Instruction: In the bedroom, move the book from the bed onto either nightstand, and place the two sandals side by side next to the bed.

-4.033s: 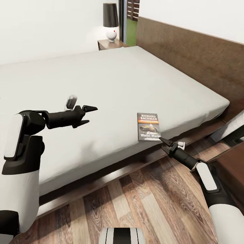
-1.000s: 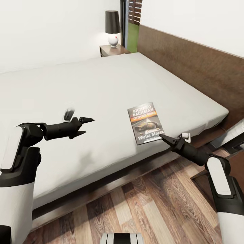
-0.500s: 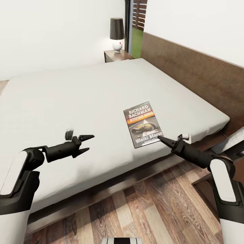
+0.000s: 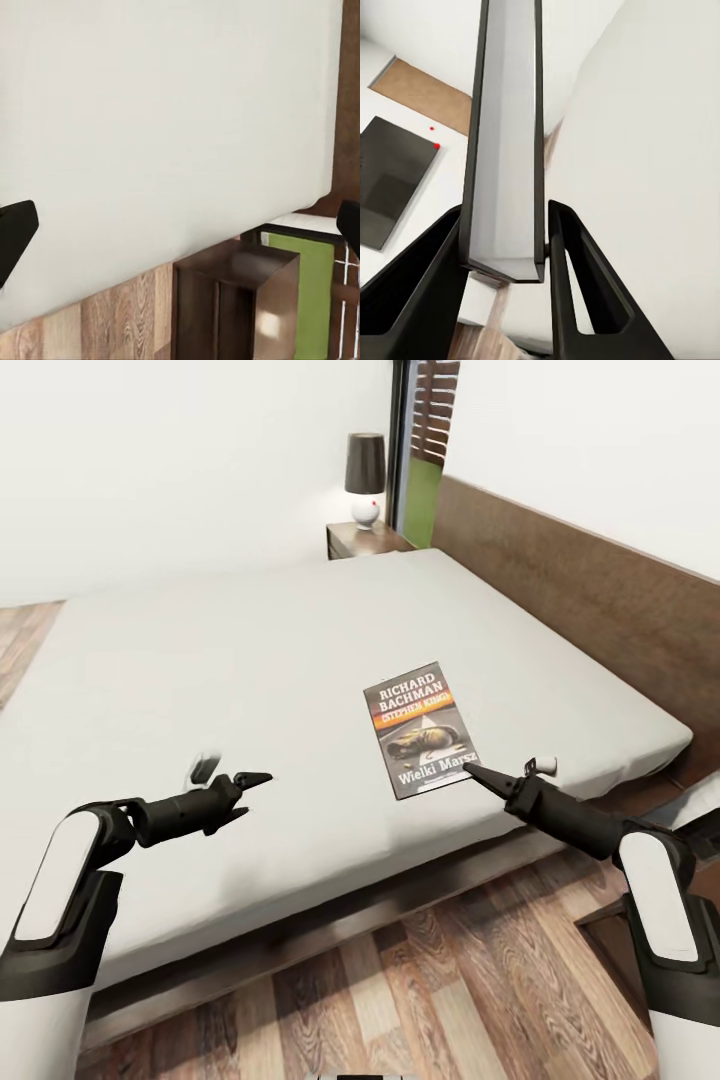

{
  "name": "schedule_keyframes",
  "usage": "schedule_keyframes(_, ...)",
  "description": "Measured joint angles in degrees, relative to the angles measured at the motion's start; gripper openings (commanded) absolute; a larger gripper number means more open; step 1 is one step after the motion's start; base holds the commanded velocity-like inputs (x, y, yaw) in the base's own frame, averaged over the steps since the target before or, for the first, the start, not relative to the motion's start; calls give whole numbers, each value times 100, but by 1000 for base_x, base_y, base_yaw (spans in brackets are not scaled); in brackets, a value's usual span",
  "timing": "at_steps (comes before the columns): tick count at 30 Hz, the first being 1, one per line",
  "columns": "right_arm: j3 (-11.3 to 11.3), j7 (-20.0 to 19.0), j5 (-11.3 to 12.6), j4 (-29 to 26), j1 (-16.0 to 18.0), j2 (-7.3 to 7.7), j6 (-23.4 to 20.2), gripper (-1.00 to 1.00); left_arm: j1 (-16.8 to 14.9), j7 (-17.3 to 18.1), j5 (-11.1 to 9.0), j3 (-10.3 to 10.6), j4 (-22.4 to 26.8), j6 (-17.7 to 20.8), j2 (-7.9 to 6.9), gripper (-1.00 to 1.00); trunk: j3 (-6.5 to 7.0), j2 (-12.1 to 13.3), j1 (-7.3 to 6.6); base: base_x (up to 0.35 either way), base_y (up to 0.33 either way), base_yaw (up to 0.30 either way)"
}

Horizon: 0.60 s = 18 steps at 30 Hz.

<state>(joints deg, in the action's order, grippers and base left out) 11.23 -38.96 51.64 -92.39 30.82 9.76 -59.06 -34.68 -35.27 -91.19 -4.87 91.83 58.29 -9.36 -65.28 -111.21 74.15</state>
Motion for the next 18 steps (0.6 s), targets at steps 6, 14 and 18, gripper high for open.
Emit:
schedule_keyframes(6, 2, 11, -13, 0, 0, 0, 4, -100, -4, 4, 41, 35, -12, -54, 5, 100, 158, 241, -132, 0, 0, 146)
schedule_keyframes(14, -7, 22, -30, 3, -1, 0, 8, -100, -13, 6, 66, 47, -64, -81, 16, 100, 368, 562, -307, 0, 0, 149)
schedule_keyframes(18, -29, 30, -39, 18, 1, -1, 10, -100, 10, 3, 66, 28, -81, -82, 0, 100, 473, 722, -395, 0, 0, 149)
